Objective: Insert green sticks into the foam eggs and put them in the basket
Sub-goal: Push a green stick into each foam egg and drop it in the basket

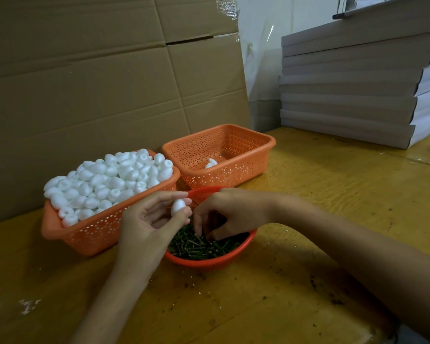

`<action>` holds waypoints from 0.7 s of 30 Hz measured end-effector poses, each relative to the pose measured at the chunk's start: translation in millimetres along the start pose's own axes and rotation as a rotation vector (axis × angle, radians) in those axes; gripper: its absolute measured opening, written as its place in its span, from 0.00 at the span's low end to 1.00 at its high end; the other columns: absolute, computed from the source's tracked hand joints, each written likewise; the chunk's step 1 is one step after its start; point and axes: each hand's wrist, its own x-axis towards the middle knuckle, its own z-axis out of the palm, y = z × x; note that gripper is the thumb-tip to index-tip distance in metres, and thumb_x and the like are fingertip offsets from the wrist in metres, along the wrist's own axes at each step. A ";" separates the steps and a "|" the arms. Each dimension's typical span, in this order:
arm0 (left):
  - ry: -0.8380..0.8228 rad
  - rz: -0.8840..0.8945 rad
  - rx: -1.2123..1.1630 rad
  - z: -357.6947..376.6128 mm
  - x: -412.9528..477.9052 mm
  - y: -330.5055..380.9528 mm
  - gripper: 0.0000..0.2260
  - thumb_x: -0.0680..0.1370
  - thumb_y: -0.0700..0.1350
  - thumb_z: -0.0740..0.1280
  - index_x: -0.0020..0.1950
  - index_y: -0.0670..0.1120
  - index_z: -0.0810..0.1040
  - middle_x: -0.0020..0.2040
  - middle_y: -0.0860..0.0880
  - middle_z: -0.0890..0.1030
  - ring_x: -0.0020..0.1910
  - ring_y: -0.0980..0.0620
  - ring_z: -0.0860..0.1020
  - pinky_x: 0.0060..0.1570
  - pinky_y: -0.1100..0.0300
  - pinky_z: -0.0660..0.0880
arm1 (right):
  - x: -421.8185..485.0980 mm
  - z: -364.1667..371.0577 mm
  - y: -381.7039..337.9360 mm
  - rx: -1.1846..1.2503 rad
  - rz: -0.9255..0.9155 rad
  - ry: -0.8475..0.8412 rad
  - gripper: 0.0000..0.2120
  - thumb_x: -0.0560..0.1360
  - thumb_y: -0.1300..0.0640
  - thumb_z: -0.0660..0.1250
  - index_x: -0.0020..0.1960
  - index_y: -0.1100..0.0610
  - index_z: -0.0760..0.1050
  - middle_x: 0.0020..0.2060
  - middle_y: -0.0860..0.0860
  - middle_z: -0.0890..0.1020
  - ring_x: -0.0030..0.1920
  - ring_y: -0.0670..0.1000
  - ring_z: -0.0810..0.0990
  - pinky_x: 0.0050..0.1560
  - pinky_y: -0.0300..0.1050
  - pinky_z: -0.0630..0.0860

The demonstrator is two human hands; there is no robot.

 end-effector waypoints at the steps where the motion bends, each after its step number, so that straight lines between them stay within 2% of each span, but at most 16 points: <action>1: 0.001 0.000 0.005 0.0 -0.3 -0.2 0.16 0.75 0.33 0.78 0.51 0.55 0.88 0.50 0.51 0.89 0.52 0.51 0.88 0.49 0.65 0.82 | -0.1 0.2 -0.1 -0.006 -0.002 0.003 0.12 0.78 0.60 0.73 0.60 0.51 0.83 0.55 0.43 0.84 0.54 0.41 0.80 0.56 0.41 0.76; 6: -0.003 -0.002 0.018 -0.7 0.5 -1.3 0.18 0.73 0.33 0.79 0.52 0.56 0.87 0.52 0.51 0.89 0.54 0.52 0.88 0.51 0.65 0.82 | 0.0 0.7 -0.7 -0.001 0.003 0.002 0.11 0.78 0.60 0.73 0.59 0.52 0.83 0.53 0.42 0.83 0.53 0.40 0.80 0.57 0.42 0.77; 11: -0.010 -0.026 0.015 -1.4 0.9 -1.1 0.17 0.75 0.32 0.77 0.53 0.54 0.87 0.53 0.51 0.89 0.53 0.50 0.88 0.55 0.61 0.83 | -0.1 0.6 -0.5 0.005 -0.006 -0.001 0.11 0.78 0.61 0.73 0.59 0.52 0.82 0.51 0.40 0.82 0.47 0.35 0.77 0.51 0.34 0.74; 15: -0.007 -0.038 0.001 -0.2 0.7 -0.6 0.15 0.77 0.31 0.74 0.58 0.48 0.85 0.52 0.51 0.89 0.50 0.50 0.89 0.49 0.65 0.83 | -0.3 0.5 0.9 0.009 0.002 -0.001 0.11 0.78 0.60 0.73 0.60 0.52 0.82 0.52 0.40 0.82 0.46 0.32 0.76 0.48 0.27 0.71; 18: -0.008 -0.050 -0.015 0.5 1.0 -0.7 0.16 0.79 0.31 0.72 0.63 0.47 0.82 0.53 0.51 0.89 0.49 0.50 0.88 0.48 0.65 0.82 | -0.3 0.5 1.3 0.008 0.006 0.000 0.11 0.78 0.60 0.73 0.60 0.52 0.82 0.55 0.43 0.84 0.46 0.33 0.77 0.48 0.26 0.70; 21: -0.025 -0.065 -0.023 0.3 0.7 -1.0 0.14 0.81 0.33 0.70 0.63 0.47 0.80 0.54 0.51 0.89 0.49 0.50 0.88 0.45 0.64 0.82 | -0.6 0.0 1.3 0.008 0.010 -0.005 0.11 0.79 0.60 0.73 0.61 0.52 0.82 0.55 0.43 0.84 0.47 0.33 0.76 0.47 0.24 0.70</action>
